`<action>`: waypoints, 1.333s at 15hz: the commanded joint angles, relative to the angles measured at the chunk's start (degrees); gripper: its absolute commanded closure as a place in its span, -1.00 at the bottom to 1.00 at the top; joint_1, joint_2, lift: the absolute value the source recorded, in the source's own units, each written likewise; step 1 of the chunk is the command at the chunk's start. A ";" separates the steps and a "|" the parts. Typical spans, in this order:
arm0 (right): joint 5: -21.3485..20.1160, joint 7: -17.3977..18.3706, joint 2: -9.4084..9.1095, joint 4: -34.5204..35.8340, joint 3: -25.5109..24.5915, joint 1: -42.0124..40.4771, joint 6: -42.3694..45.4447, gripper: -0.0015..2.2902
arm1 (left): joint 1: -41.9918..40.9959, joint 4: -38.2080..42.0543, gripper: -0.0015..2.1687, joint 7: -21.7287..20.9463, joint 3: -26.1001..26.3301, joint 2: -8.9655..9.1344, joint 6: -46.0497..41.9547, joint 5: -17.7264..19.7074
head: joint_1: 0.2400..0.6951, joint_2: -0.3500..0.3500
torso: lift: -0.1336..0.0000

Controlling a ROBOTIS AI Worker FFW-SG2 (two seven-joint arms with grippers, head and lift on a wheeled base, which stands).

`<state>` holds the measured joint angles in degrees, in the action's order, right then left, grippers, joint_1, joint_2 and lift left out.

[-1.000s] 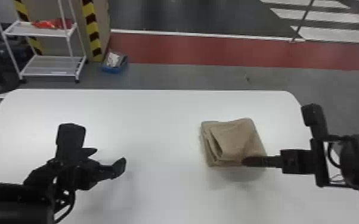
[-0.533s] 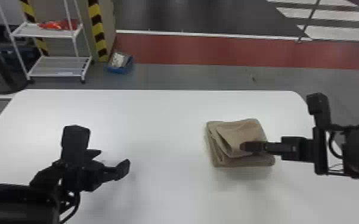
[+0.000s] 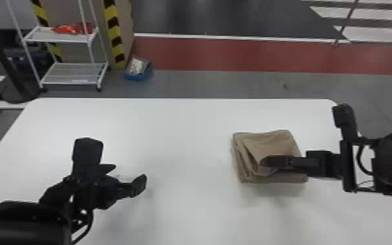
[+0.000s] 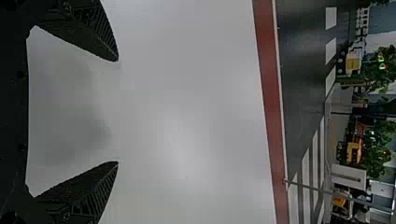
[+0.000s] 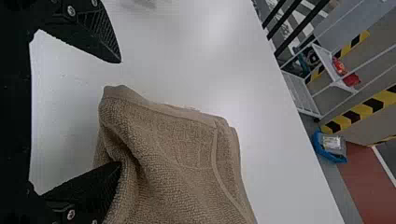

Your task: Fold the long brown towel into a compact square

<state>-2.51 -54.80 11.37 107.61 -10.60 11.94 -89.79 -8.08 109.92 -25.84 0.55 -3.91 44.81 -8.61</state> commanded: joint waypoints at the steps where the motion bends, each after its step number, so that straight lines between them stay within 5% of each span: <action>1: 1.02 -2.33 1.11 2.87 -2.85 -1.22 -0.30 -0.89 | -0.01 -0.23 -0.91 0.09 -0.12 -0.04 -0.02 0.00 | 1.00 -0.13 | -0.85; 8: 0.05 -6.11 6.99 4.01 -4.69 -5.61 -0.30 -0.81 | 0.61 -0.85 -0.91 0.09 0.24 -0.04 -0.37 0.08 | 1.00 -0.27 | -0.85; 12: -5.93 -6.19 9.54 2.78 1.37 -4.56 -0.30 0.35 | 0.70 -1.20 -0.91 0.09 0.50 0.05 -0.37 0.08 | 1.00 -0.38 | -0.85; 16: -12.08 -6.11 9.46 -0.38 8.05 -0.78 -0.30 0.63 | 0.70 -1.11 -0.91 0.09 0.50 0.05 -0.37 0.08 | 1.00 -0.39 | -0.85; 20: -16.12 -3.29 8.66 -7.68 11.65 5.11 -0.30 0.63 | 0.35 -1.11 -0.91 0.09 0.15 0.05 -0.37 0.08 | 1.00 -0.38 | -0.85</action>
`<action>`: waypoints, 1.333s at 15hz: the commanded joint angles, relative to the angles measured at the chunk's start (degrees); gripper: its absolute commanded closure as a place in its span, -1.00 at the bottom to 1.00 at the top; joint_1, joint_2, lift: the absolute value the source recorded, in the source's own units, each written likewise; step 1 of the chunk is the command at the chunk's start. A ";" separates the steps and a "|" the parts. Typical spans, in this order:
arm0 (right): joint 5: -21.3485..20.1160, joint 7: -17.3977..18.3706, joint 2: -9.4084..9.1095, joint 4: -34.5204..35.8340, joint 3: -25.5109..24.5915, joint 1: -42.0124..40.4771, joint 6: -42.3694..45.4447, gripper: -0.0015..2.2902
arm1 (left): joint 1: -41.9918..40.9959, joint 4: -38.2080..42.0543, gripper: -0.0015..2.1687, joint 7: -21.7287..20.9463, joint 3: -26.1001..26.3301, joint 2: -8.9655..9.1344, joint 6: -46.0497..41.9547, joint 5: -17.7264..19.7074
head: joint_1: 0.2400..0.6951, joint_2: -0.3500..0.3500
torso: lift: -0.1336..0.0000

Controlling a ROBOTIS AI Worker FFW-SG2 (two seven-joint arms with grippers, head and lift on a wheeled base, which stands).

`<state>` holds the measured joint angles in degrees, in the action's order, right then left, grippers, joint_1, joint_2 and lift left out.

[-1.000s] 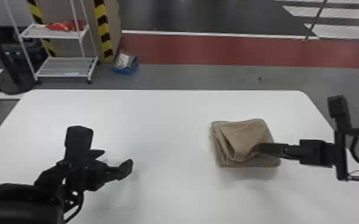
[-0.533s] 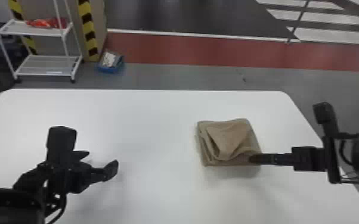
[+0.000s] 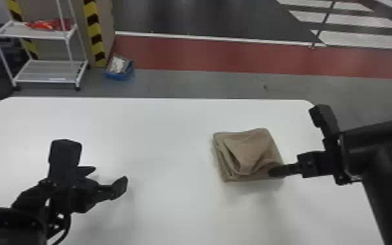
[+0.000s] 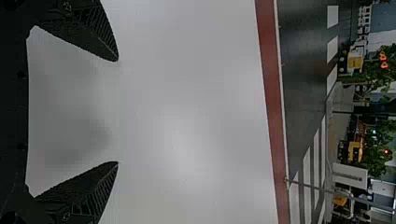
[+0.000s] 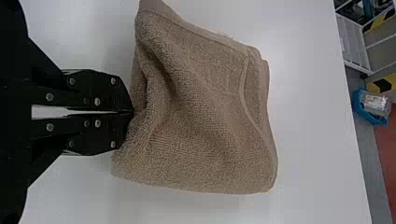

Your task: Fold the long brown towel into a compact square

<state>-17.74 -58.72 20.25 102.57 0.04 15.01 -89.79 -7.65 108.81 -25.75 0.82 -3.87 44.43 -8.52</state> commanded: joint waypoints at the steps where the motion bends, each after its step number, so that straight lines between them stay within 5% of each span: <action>1: -1.59 2.64 -0.65 -4.31 1.28 3.36 -0.30 0.63 | -0.09 0.00 -0.91 0.00 -0.12 -0.08 0.00 0.00 | 1.00 -0.38 | -0.85; 13: -2.21 28.31 -11.02 -17.14 0.40 13.82 -0.30 0.62 | -0.44 0.35 -0.91 -0.44 -0.38 -0.08 -1.05 0.26 | 1.00 -0.44 | -0.85; 20: 2.54 29.27 -13.83 -15.29 -3.82 10.12 11.25 0.61 | -0.09 0.26 -0.91 -0.44 -0.64 -0.08 -1.05 0.26 | 1.00 -0.36 | -0.85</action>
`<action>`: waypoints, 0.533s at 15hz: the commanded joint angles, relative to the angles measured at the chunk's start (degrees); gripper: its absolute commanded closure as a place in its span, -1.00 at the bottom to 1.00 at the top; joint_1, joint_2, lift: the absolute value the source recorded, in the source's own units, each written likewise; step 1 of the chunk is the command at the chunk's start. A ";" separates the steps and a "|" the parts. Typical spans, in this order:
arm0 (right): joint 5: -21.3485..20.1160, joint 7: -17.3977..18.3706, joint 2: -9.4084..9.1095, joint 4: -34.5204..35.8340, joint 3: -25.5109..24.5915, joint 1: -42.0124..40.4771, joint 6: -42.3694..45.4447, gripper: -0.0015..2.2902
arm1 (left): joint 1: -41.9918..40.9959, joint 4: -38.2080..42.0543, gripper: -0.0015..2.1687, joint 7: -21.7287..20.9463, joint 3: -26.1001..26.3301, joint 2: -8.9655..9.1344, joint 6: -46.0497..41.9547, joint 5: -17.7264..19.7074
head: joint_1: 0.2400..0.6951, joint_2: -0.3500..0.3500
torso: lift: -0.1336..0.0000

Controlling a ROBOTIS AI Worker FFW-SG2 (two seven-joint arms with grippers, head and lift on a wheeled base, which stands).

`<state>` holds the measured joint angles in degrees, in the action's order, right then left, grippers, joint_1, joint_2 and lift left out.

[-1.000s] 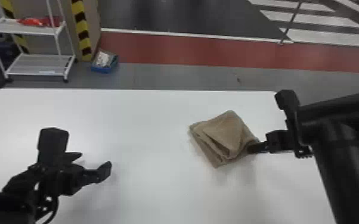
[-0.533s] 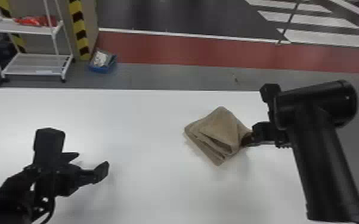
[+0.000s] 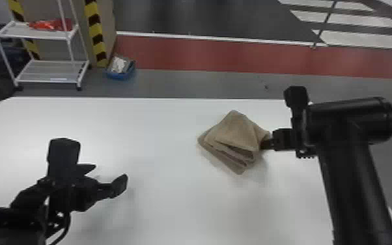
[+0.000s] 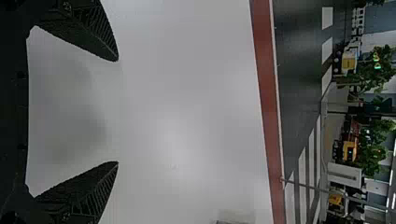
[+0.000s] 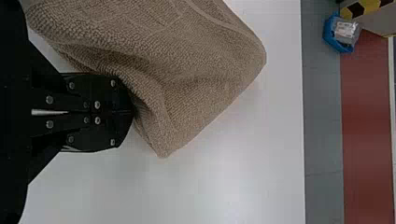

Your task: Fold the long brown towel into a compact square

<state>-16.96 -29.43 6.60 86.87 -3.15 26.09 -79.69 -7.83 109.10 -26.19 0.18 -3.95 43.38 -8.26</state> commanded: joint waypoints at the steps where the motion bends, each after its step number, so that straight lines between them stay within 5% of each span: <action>1: 2.46 -0.01 -0.19 1.99 -0.81 -1.92 2.38 0.61 | 0.10 0.06 -0.91 0.00 -0.27 0.00 0.00 0.00 | 1.00 -0.33 | -0.85; 8: 4.74 -4.32 -0.19 3.92 -2.04 -4.39 16.62 0.61 | 0.19 -0.03 -0.91 -0.09 -0.53 0.09 0.00 0.09 | 1.00 -0.23 | -0.85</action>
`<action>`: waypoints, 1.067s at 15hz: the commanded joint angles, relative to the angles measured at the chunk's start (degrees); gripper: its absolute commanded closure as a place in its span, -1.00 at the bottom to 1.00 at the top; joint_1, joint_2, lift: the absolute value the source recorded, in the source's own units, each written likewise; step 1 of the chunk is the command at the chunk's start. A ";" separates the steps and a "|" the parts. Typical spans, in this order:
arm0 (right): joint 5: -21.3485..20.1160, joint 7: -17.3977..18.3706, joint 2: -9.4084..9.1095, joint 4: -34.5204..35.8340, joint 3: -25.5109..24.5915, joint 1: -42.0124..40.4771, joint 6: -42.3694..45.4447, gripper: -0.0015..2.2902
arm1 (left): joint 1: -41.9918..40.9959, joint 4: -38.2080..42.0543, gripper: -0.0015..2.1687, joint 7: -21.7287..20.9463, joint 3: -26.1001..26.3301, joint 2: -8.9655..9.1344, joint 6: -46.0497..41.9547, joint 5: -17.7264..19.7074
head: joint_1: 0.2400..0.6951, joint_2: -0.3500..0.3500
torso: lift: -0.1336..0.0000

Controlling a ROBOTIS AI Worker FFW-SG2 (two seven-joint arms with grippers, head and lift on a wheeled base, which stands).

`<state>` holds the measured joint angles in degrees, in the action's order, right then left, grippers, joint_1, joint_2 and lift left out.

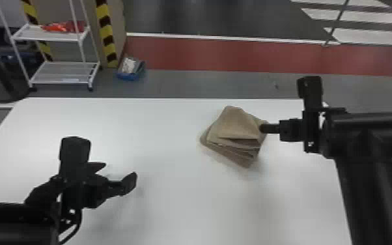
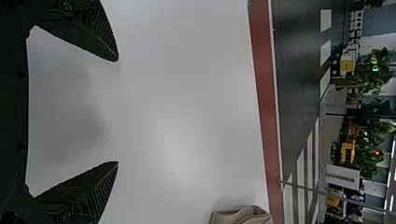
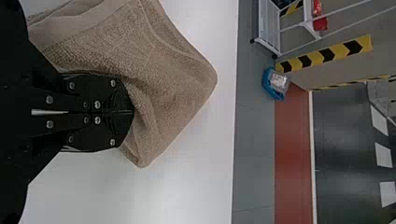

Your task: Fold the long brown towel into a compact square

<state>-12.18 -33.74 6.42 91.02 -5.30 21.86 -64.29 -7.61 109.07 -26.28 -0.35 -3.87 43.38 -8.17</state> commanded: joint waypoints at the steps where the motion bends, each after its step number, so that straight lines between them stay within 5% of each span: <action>1: 0.05 -0.36 0.09 -0.23 -0.24 -0.68 1.04 0.55 | -0.13 0.00 -0.91 0.00 -0.09 -0.08 0.00 0.09 | 1.00 -0.22 | -0.85; 4: -1.35 -4.67 1.14 4.96 -0.86 -3.32 -8.63 0.52 | -0.30 0.09 -0.91 -0.35 -0.70 -0.08 0.00 0.09 | 1.00 -0.21 | -0.85; 6: 0.76 -15.39 3.78 11.82 -2.70 -4.28 -22.16 0.52 | -0.30 0.00 -0.91 -0.35 -1.32 -0.08 0.00 0.26 | 1.00 -0.22 | -0.85; 7: 1.64 -17.41 4.57 14.54 -2.70 -4.81 -24.97 0.52 | -0.21 0.00 -0.91 -0.35 -1.23 -0.08 0.00 0.52 | 1.00 -0.19 | -0.85; 11: 8.49 -11.43 1.49 15.33 -6.22 -4.20 -20.23 0.52 | -0.21 -0.26 -0.91 -0.35 -0.97 -0.08 0.00 0.52 | 1.00 -0.16 | -0.85; 16: 8.93 -0.36 -2.90 1.09 -4.20 0.29 -1.60 0.52 | -0.57 -0.17 -0.91 -0.26 -1.32 -0.08 0.00 0.52 | 1.00 -0.11 | -0.85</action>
<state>-2.87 -35.66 4.14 96.80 -10.89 20.45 -69.28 -8.15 108.88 -26.61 -1.68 -3.95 43.38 -7.65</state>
